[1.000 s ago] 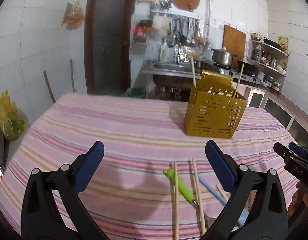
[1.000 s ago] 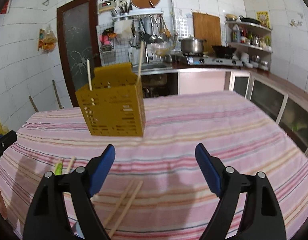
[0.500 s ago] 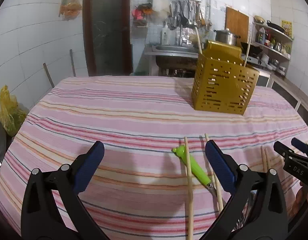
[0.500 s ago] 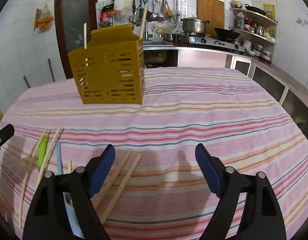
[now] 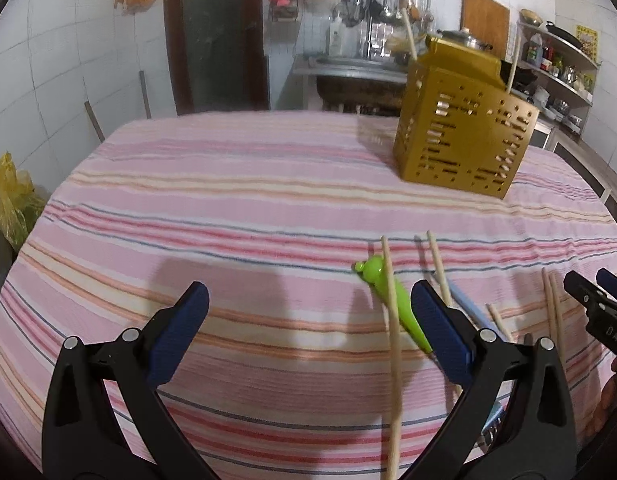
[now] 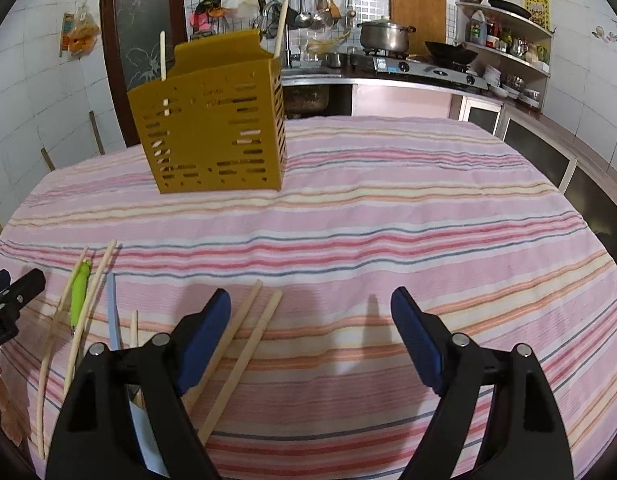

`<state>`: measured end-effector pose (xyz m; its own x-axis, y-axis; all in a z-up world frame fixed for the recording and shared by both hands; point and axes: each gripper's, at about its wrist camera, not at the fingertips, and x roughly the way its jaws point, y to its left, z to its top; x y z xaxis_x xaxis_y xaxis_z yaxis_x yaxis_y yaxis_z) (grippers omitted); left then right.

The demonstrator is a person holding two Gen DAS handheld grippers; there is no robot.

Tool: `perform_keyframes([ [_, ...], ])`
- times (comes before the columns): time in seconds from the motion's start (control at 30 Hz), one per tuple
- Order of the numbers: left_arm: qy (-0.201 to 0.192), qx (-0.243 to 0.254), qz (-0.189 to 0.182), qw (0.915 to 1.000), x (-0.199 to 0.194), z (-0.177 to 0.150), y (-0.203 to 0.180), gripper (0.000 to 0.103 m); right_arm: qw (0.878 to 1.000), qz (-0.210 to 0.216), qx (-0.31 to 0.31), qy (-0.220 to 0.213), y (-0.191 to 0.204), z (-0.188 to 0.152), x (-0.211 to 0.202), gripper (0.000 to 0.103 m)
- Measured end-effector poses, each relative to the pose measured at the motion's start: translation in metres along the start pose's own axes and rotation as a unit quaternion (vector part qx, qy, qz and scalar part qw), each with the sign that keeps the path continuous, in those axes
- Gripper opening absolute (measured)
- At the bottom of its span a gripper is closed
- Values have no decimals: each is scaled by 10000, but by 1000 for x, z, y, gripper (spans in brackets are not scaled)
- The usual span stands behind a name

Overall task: Organize utensils
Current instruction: 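Move both open tools back to the remaining chopsticks, then close the right tool on a chopstick while the left tool grasps another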

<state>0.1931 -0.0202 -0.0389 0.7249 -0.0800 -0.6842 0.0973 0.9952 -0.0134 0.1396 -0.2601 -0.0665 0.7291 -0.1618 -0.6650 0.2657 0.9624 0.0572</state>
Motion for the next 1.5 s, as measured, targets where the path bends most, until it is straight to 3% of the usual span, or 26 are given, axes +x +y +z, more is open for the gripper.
perform_keyframes([
  [0.2, 317, -18, -191, 9993, 7, -5, -4, 98, 9995, -166, -111, 235, 6, -6, 4, 81],
  [0.4, 473, 155, -150, 9986, 13, -11, -13, 98, 9991, -168, 61, 381, -2, -9, 3, 81],
  [0.67, 601, -63, -81, 9981, 20, -9, -5, 94, 9978, -162, -62, 632, 2, -14, 11, 79],
  [0.97, 778, -6, -72, 9969, 29, -7, -6, 78, 9975, -74, -111, 700, 11, -12, 11, 46],
  [1.13, 874, -65, -75, 9961, 35, 0, -10, 65, 9971, -142, -37, 753, 17, -10, 13, 40],
  [1.3, 1012, -158, -76, 9947, 43, 9, -14, 39, 9961, -276, -21, 839, 23, -3, 20, 27],
  [1.43, 1098, -162, -81, 9938, 51, 15, -17, 24, 9953, -352, -92, 898, 30, 4, 27, 12],
  [1.5, 1125, -142, -46, 9935, 55, 18, -18, 19, 9949, -381, -120, 922, 31, 8, 32, 10],
])
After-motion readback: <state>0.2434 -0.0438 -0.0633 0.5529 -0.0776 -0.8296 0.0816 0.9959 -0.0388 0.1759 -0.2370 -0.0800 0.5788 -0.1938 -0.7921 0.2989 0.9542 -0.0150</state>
